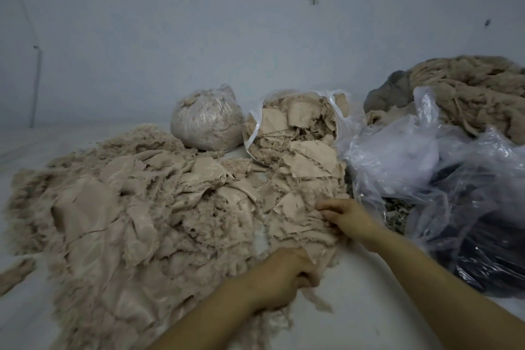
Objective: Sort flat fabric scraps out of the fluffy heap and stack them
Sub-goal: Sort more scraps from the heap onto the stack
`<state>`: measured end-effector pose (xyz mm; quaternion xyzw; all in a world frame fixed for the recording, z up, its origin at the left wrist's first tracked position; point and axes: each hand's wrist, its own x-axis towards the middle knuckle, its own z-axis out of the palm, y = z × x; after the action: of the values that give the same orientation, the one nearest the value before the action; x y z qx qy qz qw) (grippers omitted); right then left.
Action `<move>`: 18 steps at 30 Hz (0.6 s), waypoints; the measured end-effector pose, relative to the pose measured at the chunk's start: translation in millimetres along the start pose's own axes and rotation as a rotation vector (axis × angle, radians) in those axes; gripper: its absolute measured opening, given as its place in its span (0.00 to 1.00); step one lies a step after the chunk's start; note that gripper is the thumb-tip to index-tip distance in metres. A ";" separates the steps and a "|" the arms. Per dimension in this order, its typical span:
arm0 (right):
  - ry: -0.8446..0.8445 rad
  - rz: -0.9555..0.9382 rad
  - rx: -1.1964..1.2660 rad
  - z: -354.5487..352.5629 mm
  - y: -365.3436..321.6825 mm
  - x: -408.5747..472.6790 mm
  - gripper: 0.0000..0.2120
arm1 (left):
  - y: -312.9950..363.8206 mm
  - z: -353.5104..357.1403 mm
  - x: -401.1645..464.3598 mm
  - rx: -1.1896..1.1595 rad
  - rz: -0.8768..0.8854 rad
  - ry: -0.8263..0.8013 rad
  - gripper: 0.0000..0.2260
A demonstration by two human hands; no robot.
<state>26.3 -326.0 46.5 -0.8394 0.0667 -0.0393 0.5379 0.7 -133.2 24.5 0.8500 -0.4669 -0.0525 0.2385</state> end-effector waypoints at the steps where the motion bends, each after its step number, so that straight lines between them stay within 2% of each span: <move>1: 0.000 0.006 -0.038 -0.7 2.7 1.3 0.12 | -2.4 -5.6 -6.9 -0.045 -0.011 -0.037 0.08; 5: 0.029 -0.089 -0.239 -0.7 8.5 3.9 0.11 | -13.0 -25.9 -32.3 -0.186 -0.070 -0.108 0.08; 8: 0.180 -0.411 -0.459 8.3 8.3 -6.1 0.12 | -20.7 -32.4 -41.8 -0.231 -0.106 -0.038 0.09; 10: 0.014 -0.527 -0.532 18.1 11.6 -15.3 0.17 | -28.3 -33.7 -45.8 -0.122 -0.111 -0.001 0.10; 12: -0.173 -0.531 -0.710 22.6 20.6 -17.7 0.19 | -32.6 -35.1 -51.3 -0.014 -0.133 -0.038 0.10; 16: -0.012 -0.478 -0.799 1.6 27.1 -7.9 0.16 | -37.2 -41.3 -65.1 -0.049 -0.207 -0.076 0.08; 18: -0.006 -0.437 -0.892 -3.5 26.4 -4.5 0.17 | -38.9 -46.1 -71.5 -0.083 -0.229 -0.094 0.08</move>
<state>19.6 -339.3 24.0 -0.9823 -0.1021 -0.1166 0.1056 5.0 -40.7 37.8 0.8837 -0.3749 -0.1385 0.2435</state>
